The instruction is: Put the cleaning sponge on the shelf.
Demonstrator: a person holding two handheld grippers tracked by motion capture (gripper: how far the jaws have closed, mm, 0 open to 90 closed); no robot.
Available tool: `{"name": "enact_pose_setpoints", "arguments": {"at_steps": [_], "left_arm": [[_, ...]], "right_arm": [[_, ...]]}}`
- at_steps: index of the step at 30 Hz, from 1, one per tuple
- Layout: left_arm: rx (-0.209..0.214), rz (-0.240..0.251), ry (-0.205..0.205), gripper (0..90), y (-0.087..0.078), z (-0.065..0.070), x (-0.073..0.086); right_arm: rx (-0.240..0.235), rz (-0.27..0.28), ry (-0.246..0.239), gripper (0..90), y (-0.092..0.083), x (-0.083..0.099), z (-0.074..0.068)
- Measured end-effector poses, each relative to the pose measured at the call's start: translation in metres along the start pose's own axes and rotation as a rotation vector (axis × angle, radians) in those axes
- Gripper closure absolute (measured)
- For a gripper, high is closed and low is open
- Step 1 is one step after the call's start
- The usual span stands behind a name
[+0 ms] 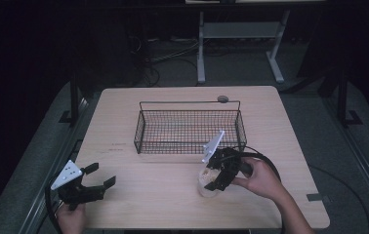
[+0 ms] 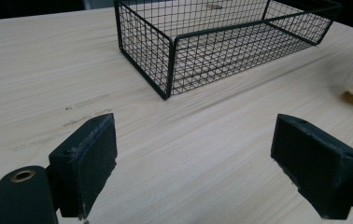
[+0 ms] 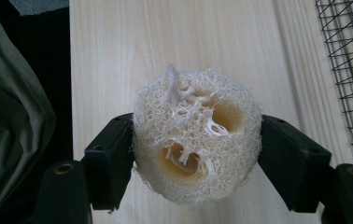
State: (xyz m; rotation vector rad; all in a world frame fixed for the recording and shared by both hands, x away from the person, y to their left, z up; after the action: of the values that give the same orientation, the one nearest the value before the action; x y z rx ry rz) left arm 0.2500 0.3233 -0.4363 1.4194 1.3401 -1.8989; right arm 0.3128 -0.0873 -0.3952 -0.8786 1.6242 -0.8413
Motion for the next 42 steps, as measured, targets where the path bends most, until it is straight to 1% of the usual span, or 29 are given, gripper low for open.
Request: {"name": "enact_pose_setpoints", "arguments": {"at_steps": [4,5,22,28,32,42], "left_arm": [[-0.003,-0.003,0.001,13.9,0.0,0.001,0.0],[-0.003,-0.003,0.002,13.9,0.0,0.001,0.0],[-0.001,0.002,0.003,13.9,0.0,0.0,0.0],[-0.001,0.001,0.003,13.9,0.0,0.0,0.0],[0.0,0.001,0.004,13.9,0.0,0.0,0.0],[-0.002,0.003,0.003,13.9,0.0,-0.001,0.0]], "right_arm": [[0.005,0.006,0.0,29.2,-0.005,-0.001,0.001],[-0.001,0.01,-0.001,29.2,-0.007,-0.001,0.001],[0.028,0.003,0.008,29.2,-0.024,-0.005,0.007],[0.036,0.002,0.006,29.2,-0.033,-0.01,0.011],[0.04,0.002,0.004,29.2,-0.037,-0.013,0.012],[0.051,-0.015,0.0,29.2,-0.048,-0.022,0.016]]}}
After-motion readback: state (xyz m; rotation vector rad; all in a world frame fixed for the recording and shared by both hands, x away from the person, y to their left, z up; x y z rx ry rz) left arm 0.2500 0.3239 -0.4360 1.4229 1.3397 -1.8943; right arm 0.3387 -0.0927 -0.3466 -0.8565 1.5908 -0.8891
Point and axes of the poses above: each handheld gripper's, and its own axes: y roughly forward along the jaws, x roughly out of its underside, z roughly to its right, the point moved 2 cm from there along y, roughly forward along the jaws, and after that the axes turned 7 degrees about -x, right-handed, at the moved point
